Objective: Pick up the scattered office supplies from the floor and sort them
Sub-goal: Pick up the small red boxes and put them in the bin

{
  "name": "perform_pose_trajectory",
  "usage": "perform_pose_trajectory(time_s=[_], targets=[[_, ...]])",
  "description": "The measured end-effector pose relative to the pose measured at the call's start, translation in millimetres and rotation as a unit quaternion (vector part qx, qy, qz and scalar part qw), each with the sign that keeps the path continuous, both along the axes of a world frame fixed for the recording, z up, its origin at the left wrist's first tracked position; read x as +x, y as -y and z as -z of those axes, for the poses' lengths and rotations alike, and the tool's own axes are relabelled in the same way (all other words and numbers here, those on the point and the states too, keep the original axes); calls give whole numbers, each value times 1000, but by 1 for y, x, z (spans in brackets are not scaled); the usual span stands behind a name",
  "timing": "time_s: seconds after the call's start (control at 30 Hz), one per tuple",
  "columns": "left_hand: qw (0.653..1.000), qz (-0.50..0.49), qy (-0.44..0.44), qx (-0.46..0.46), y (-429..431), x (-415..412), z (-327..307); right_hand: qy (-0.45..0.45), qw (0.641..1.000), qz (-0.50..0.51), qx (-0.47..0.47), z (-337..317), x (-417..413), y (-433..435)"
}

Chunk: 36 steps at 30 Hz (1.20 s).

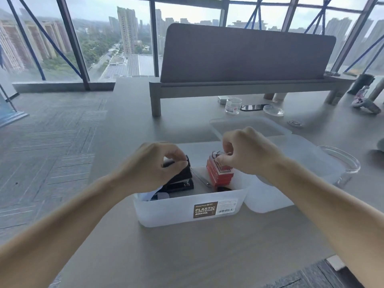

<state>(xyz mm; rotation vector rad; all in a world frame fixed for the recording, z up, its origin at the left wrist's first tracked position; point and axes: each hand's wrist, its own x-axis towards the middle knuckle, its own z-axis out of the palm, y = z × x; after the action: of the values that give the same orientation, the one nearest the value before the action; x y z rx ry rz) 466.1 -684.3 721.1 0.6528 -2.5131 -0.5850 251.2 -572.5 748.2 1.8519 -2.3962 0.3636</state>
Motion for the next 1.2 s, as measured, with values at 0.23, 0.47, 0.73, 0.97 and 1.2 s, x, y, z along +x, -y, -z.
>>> perform_pose_trajectory(time_s=[0.23,0.47,0.73,0.97,1.2], targets=[[1000,1,-11,-1,3,-1,8,-198,979,18,40,0,17,5],[999,0,28,-25,3,-3,10,-64,986,-42,150,-17,3,-7],[999,-10,42,-26,2,-2,11,-70,987,-32,144,-14,-6,7],[998,-9,63,-16,-2,-3,2,-13,987,-20,160,-18,-7,6],[996,74,29,-36,-64,-18,-32,-34,997,10,72,-34,15,-60]])
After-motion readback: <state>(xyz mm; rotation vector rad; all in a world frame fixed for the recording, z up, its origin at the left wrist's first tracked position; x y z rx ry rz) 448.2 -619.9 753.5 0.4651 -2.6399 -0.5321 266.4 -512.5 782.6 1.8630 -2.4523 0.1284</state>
